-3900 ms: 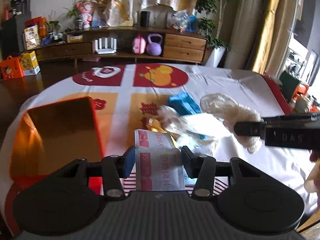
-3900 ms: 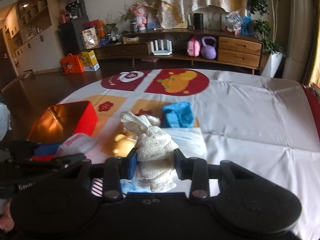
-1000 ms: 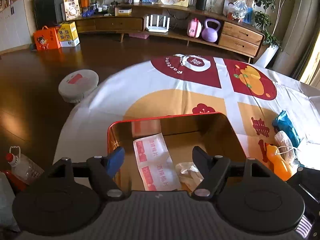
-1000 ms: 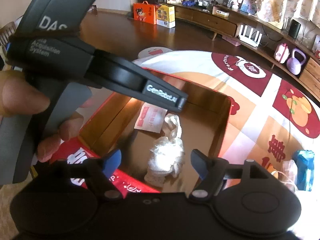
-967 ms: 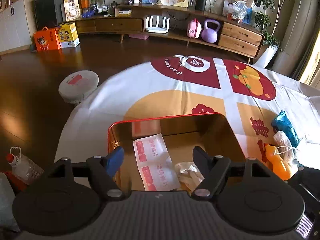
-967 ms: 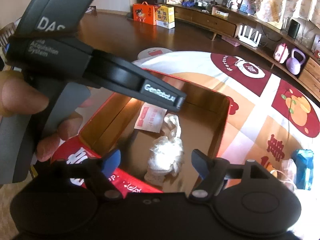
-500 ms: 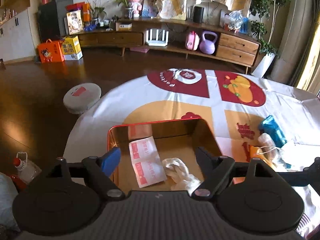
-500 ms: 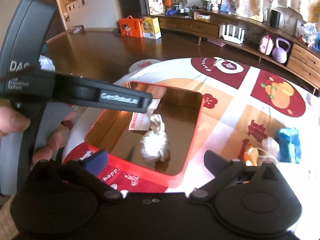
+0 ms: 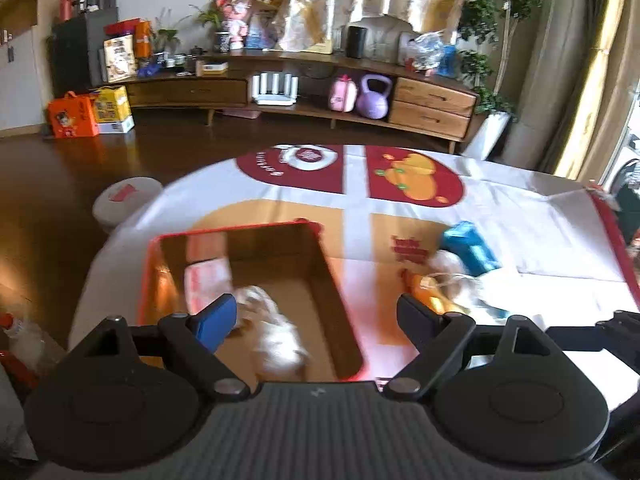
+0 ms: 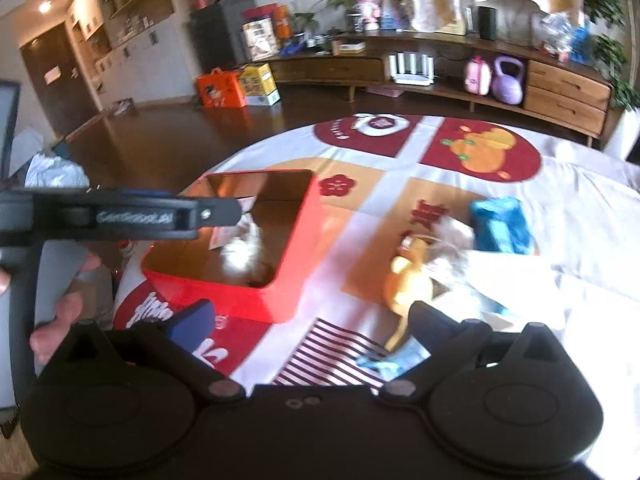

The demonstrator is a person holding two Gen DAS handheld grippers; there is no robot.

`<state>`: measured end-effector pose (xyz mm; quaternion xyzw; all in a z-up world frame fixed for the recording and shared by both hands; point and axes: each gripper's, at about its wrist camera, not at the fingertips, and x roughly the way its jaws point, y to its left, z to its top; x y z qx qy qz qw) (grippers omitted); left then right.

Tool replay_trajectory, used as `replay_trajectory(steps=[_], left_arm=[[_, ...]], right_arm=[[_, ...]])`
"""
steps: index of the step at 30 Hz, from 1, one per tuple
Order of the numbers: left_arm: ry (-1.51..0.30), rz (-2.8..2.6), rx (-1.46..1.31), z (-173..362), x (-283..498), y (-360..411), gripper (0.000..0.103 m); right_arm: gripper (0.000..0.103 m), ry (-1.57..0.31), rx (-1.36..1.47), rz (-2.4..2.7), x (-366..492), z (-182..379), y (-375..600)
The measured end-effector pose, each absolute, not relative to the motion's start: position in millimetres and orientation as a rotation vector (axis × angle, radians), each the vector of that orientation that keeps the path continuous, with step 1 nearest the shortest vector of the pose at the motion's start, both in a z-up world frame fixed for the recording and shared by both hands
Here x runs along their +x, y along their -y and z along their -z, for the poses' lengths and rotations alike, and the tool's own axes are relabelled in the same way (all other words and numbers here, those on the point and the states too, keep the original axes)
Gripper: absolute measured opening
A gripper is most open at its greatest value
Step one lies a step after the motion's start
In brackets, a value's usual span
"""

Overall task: Organize soft objects
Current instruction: 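Withdraw both tools from the red box back toward the pile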

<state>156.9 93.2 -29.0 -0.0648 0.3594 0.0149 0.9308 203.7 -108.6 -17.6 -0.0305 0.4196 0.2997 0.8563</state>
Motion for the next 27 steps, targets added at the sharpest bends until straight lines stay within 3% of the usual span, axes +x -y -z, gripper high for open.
replay_trajectory(steps=[6,27], left_arm=[[-0.689,-0.015,-0.121,27.7,141.6,-62.4,0.096],[-0.768,0.195,-0.06,82.2,151.1,45.2,0.096]], right_arm=[[0.103,-0.844,-0.08,-0.566,197.3,21.1,152.3],[0.103,-0.838,-0.053,-0.386,246.9,46.8,259.8]])
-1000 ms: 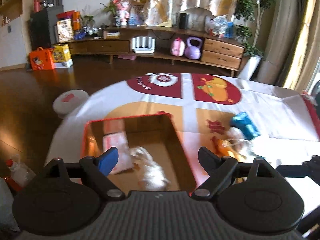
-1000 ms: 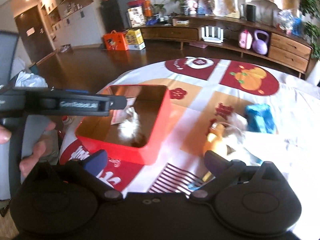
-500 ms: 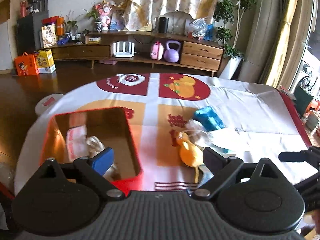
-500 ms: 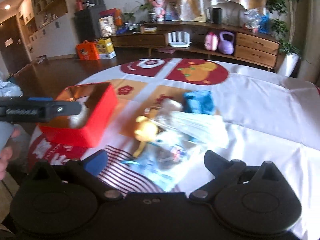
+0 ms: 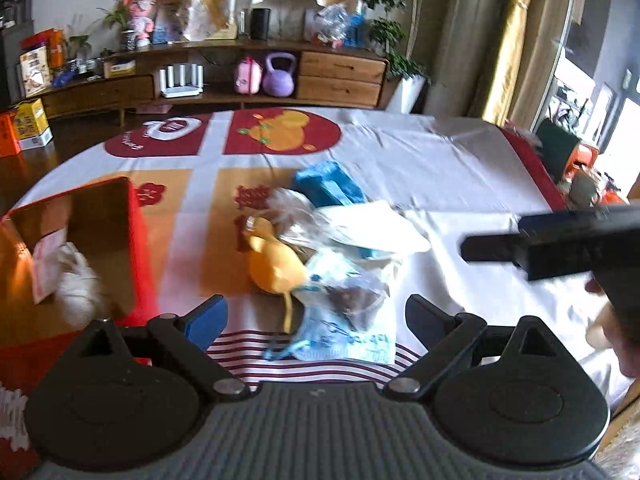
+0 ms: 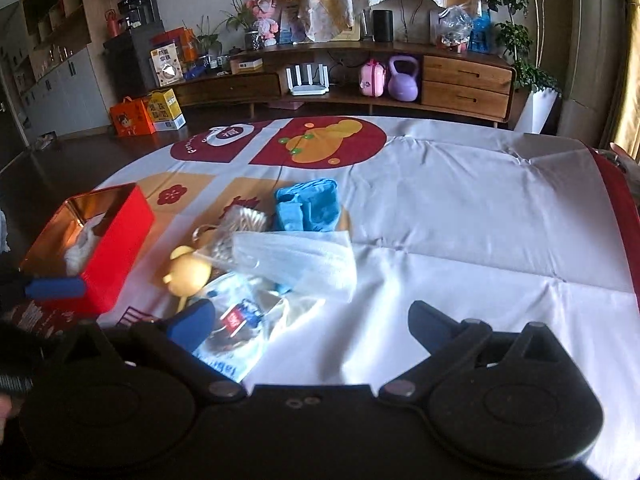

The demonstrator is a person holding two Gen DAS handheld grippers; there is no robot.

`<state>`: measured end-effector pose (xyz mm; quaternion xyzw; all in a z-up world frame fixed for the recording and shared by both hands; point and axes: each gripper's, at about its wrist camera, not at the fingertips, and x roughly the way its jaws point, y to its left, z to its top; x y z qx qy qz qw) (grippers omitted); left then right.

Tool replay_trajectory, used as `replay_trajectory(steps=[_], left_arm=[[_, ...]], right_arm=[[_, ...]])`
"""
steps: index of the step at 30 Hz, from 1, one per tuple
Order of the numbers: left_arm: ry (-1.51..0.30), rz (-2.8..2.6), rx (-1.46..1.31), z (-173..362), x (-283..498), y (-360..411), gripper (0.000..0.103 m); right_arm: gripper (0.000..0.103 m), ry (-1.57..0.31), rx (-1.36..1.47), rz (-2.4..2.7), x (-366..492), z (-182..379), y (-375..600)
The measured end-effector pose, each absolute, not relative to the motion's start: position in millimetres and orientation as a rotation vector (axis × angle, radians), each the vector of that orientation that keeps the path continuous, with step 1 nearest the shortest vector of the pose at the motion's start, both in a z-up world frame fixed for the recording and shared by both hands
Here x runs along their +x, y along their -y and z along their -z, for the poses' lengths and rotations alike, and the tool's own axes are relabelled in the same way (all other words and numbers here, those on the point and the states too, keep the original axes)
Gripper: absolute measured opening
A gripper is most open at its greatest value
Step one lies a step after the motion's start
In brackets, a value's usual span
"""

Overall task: Organize soft objects
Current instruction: 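Withdraw both tools from the red box back toward the pile, then grasp the white plastic bag with the right tool while the left tool grasps the clear bag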

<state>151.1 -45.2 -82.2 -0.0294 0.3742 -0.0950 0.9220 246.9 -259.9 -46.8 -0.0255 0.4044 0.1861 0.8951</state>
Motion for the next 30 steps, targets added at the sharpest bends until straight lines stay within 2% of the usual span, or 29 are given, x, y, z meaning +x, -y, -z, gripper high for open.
replay_trajectory(steps=[10,21,24,30], left_arm=[[-0.812,0.226,0.004,117.1,175.8,74.9,0.096],[-0.785,0.271,0.084,132.9,195.5,98.5,0.095],[-0.786,0.274,0.095,136.4,200.3,101.6,0.095],[-0.79,0.298,0.108,139.6,204.0,106.4,0.07]], right_arm=[[0.101,-0.914,-0.096,-0.441,295.9,75.8,243.4],[0.1,-0.935,-0.156,-0.514,327.2,96.7,213.5],[0.096,-0.95,-0.159,-0.518,333.2,103.5,208.2],[0.082,-0.962,-0.145,-0.511,338.7,111.8,208.0]])
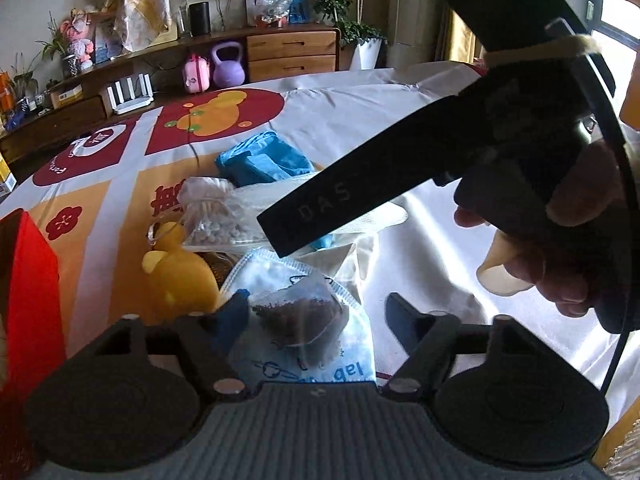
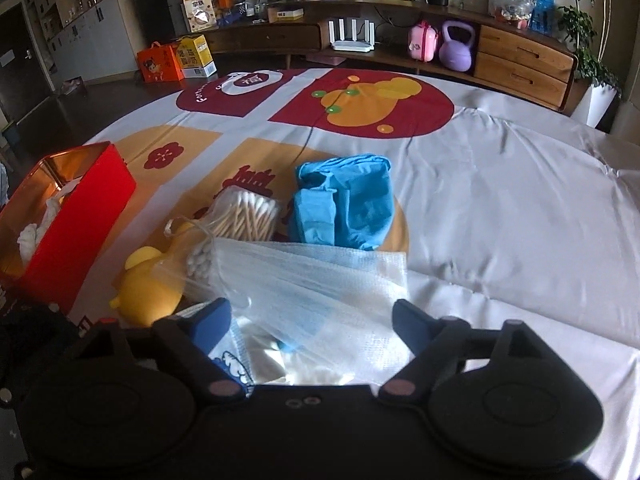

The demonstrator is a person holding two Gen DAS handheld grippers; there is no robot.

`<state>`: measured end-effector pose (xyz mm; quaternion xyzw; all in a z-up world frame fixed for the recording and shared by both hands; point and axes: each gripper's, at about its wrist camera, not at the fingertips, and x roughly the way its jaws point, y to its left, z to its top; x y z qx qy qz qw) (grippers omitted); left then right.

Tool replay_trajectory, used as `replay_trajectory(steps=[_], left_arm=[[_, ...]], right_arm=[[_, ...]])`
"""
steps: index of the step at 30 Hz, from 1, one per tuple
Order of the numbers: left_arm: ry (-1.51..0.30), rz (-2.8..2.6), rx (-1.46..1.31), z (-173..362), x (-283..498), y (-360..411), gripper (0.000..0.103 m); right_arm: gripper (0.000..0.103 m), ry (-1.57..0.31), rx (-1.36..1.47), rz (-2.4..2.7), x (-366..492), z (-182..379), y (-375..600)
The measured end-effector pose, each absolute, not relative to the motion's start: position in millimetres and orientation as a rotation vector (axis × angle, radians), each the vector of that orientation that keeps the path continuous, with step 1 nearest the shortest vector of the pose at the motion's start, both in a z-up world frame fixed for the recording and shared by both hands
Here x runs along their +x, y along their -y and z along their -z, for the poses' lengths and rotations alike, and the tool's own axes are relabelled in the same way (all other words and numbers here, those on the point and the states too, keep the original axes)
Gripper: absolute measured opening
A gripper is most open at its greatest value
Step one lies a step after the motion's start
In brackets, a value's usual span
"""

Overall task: Organize soft objects
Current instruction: 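Grasp the white plastic bag with the right tool while the left tool grasps the clear bag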

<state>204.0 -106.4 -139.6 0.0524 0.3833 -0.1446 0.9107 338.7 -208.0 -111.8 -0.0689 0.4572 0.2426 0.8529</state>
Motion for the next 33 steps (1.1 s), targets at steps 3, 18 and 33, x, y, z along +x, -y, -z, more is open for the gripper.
replay_trajectory(steps=[3,18,33], left_arm=[[-0.792,0.298,0.104,140.6,203.9,105.3,0.058],[-0.799,0.276,0.045,133.9,200.7,91.1,0.021],[-0.761,0.249,-0.035,102.6,183.3,59.4,0.017]], right_arm=[[0.07,-0.964,-0.143,-0.507,338.2,114.2,209.7],[0.012,-0.918,-0.183,-0.455,322.4,102.2,211.4],[0.0,-0.849,-0.112,-0.447,289.2,60.3,216.5]])
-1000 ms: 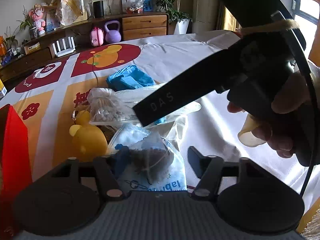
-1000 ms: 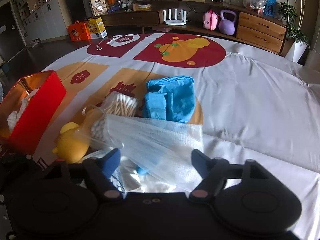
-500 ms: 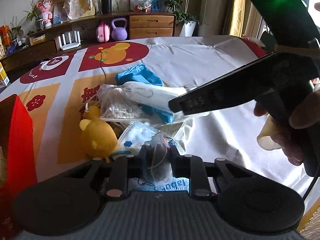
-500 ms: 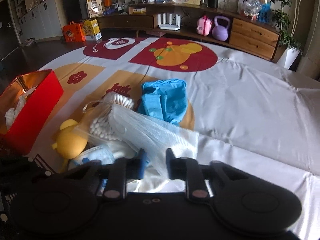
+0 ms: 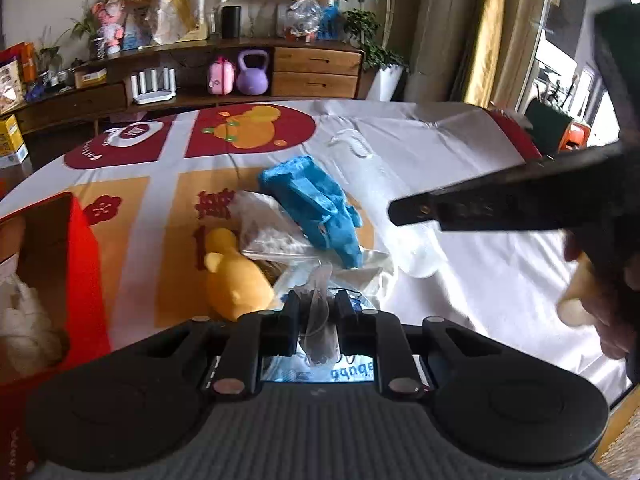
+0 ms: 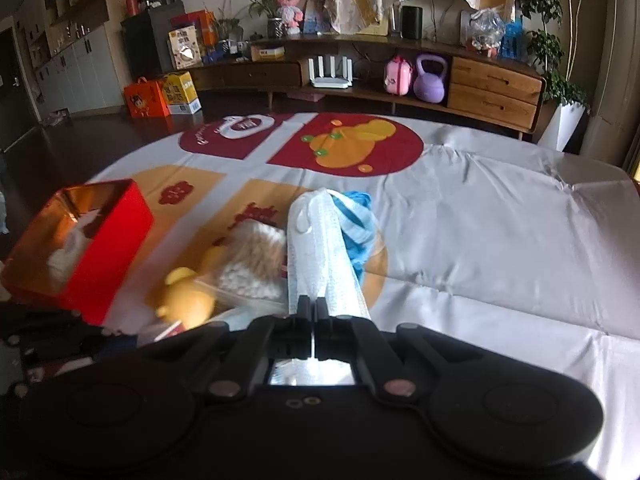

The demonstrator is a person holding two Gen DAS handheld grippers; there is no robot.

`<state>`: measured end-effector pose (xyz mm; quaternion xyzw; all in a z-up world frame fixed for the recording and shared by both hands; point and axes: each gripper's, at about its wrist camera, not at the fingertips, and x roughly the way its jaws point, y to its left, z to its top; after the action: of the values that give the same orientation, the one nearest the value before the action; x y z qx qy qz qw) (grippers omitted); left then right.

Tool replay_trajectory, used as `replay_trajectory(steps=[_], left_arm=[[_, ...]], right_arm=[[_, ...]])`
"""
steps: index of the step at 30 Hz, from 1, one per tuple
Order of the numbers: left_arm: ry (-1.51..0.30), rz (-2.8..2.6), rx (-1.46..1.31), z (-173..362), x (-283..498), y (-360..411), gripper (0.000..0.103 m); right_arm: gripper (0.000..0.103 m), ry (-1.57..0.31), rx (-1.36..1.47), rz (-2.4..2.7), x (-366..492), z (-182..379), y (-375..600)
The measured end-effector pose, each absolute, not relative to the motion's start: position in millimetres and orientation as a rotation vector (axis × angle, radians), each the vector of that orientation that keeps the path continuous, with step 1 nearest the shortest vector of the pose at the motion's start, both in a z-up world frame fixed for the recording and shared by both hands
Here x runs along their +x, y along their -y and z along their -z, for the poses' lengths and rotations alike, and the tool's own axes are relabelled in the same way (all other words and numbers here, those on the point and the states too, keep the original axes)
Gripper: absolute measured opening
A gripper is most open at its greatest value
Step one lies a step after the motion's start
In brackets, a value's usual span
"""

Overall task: Organize soft objects
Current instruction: 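Grasp the white plastic bag with the right tool while the left tool grasps the clear bag, then carry both bags over the red box and open both tools to drop them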

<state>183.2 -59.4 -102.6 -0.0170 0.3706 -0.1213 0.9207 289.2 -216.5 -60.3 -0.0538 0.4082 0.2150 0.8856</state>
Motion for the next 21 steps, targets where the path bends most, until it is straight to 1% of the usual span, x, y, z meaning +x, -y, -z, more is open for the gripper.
replay_trajectory(steps=[9,21], left_arm=[[-0.761,0.188,-0.112,70.7,164.3,18.8,0.017],[-0.747,0.09,-0.171,34.7,136.4,-49.2,0.018]], right_arm=[[0.0,-0.852,-0.091,-0.521,252.0,26.3,193.7],[0.0,-0.851,-0.067,-0.619,216.1,-9.0,131.0]])
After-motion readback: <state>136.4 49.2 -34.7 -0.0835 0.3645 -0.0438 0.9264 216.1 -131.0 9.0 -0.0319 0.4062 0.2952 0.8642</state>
